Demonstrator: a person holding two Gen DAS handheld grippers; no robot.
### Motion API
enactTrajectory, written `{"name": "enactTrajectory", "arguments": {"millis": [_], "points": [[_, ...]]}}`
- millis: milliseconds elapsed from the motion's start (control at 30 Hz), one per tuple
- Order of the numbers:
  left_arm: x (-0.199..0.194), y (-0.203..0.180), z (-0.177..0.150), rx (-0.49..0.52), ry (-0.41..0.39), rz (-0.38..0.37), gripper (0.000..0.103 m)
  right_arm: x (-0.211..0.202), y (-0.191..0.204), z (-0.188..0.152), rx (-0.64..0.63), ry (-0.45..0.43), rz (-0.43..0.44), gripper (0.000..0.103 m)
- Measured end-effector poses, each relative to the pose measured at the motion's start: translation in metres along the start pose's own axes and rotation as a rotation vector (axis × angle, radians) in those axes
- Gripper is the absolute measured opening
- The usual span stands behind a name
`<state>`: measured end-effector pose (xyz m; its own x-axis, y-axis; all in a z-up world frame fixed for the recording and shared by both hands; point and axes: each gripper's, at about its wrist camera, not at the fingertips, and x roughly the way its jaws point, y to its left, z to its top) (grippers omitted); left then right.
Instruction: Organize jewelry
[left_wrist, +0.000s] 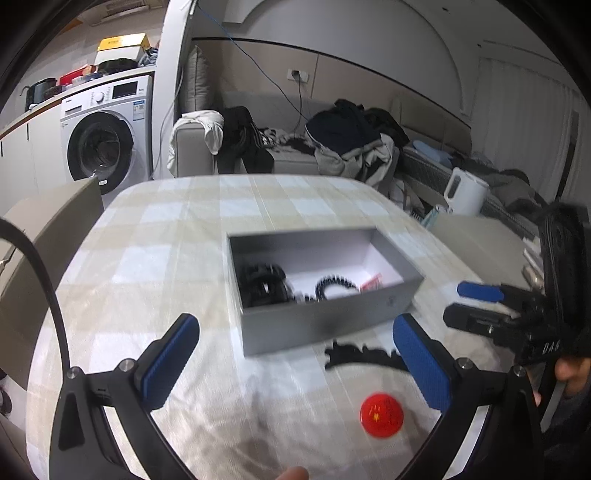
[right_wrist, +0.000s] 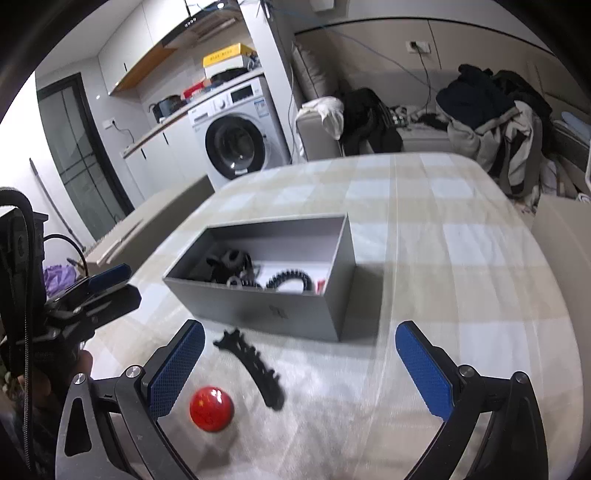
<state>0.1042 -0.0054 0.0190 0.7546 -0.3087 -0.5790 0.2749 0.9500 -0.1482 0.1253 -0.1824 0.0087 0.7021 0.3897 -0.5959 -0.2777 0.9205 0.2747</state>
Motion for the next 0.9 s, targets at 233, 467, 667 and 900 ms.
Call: {"name": "enactTrajectory", "arguments": {"millis": [233,467,667,900], "points": [[0.008,0.000,-0.017,0.018,0.040,0.030,0.102,0.010,-0.001,-0.014,-0.019,0.067,-0.033,0.103],[0.012,0.010,-0.022,-0.017,0.062,0.038,0.102,0.024,0.003,-0.024,-0.033,0.138,-0.122,0.103],[0.009,0.014,-0.023,-0.041,0.057,0.008,0.102,0.023,0.014,-0.033,-0.075,0.175,-0.132,0.103],[0.013,-0.006,-0.025,0.042,0.136,-0.023,0.102,0.013,0.016,-0.036,-0.073,0.156,-0.120,0.103]]}}
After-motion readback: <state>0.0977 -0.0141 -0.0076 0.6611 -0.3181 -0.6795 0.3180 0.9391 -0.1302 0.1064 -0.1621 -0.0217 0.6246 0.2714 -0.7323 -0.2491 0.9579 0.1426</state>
